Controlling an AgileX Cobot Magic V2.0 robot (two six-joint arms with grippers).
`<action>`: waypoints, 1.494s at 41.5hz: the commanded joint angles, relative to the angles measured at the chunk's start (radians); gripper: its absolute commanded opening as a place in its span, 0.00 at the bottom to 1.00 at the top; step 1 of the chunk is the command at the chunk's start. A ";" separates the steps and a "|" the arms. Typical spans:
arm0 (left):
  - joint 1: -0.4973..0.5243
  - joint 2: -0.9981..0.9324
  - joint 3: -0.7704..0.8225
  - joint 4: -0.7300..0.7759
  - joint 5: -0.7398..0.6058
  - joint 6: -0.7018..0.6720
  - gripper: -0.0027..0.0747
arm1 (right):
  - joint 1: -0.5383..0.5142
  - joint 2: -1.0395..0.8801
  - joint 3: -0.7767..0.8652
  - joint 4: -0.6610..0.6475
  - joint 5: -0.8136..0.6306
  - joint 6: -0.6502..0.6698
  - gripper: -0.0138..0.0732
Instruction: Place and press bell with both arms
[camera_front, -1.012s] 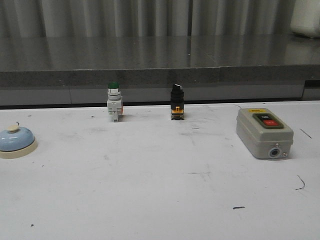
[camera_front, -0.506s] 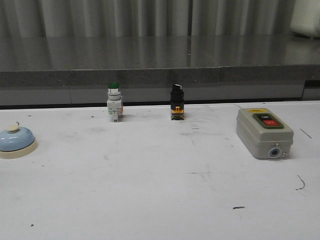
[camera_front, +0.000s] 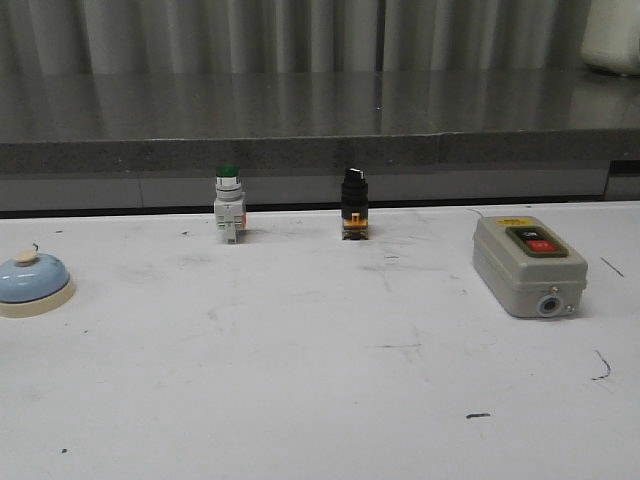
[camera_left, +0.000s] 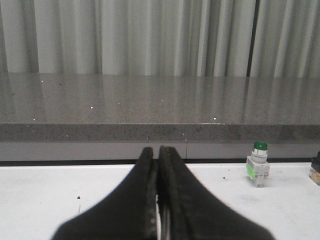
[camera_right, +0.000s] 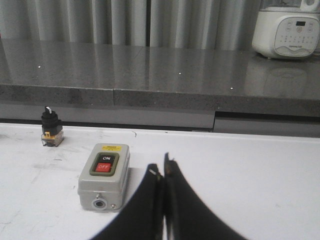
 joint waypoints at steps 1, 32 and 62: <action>0.003 -0.016 -0.050 -0.025 -0.086 -0.001 0.01 | 0.001 -0.016 -0.084 -0.006 -0.036 0.000 0.08; 0.003 0.410 -0.754 -0.025 0.506 -0.001 0.01 | 0.001 0.419 -0.693 -0.017 0.405 0.000 0.08; 0.003 0.628 -0.650 -0.027 0.516 0.002 0.04 | 0.001 0.715 -0.692 -0.021 0.451 -0.001 0.19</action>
